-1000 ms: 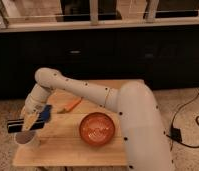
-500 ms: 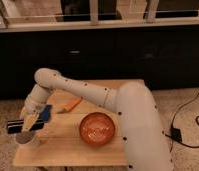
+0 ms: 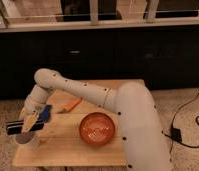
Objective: Place the eraser in the ceramic cup
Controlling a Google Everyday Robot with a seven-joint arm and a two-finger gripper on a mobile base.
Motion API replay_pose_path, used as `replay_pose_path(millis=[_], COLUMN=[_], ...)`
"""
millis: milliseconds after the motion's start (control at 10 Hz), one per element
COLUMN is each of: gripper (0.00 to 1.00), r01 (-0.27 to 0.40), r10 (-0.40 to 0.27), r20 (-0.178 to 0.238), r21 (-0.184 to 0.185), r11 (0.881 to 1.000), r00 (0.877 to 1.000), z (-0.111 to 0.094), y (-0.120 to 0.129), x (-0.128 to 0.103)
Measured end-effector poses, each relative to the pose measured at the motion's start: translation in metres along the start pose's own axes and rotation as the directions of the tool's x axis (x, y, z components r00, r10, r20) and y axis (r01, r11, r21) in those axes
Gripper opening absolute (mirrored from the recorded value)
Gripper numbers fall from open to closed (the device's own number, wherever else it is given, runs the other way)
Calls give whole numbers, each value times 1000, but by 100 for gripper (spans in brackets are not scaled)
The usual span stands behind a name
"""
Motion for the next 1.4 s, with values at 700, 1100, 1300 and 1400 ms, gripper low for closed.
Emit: replay_pose_path(millis=[700, 1100, 1300, 1400], gripper=[60, 80, 80, 80], r01=[45, 112, 114, 119], r10=[-31, -86, -95, -103], r20=[-144, -218, -194, -184], r21=[99, 110, 90, 77], r11=[994, 988, 989, 990], r00=[989, 972, 976, 978], z=[2, 5, 7, 8], y=[11, 15, 11, 9], x=[-2, -4, -3, -4])
